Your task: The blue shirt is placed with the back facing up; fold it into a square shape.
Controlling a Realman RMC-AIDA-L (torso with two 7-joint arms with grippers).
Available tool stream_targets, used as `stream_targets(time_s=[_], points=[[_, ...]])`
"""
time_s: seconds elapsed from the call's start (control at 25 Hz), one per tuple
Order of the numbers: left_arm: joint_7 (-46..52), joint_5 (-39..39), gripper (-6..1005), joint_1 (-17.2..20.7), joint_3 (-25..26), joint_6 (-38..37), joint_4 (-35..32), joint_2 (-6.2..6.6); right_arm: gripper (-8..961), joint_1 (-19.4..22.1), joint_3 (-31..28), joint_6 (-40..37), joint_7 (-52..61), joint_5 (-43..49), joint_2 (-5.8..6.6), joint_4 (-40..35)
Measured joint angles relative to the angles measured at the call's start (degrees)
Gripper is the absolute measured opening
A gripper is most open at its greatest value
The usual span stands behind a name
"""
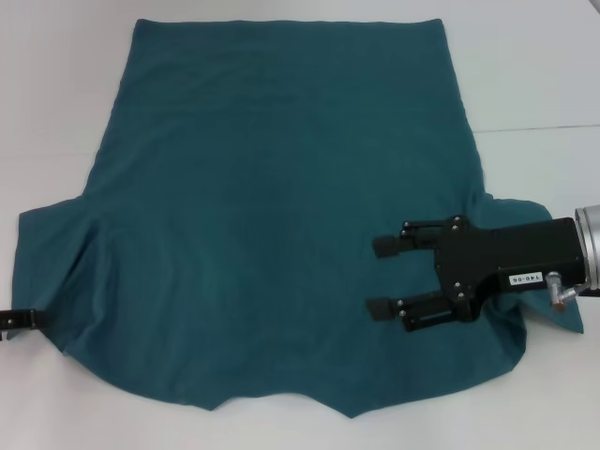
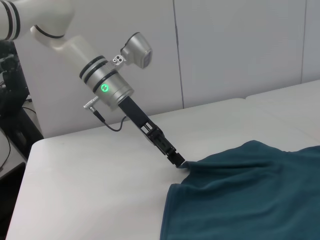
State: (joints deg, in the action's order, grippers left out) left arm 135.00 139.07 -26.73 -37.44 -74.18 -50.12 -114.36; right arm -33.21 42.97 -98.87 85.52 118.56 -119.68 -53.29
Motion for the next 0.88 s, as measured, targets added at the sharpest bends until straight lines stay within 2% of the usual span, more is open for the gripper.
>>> stream_targets(time_s=[0.24,0.88], points=[[-0.2,0.5,842,-0.2,-1.1,2.2,-0.1,-0.49,880,-0.1,-0.1,0.2,-0.1,0.0,-0.03,0.2],[-0.9,0.8,830,0.0,-2.7,4.9,0.1,-0.51,881,0.0,0.0,0.6,0.0,0.0,-0.12,0.3]])
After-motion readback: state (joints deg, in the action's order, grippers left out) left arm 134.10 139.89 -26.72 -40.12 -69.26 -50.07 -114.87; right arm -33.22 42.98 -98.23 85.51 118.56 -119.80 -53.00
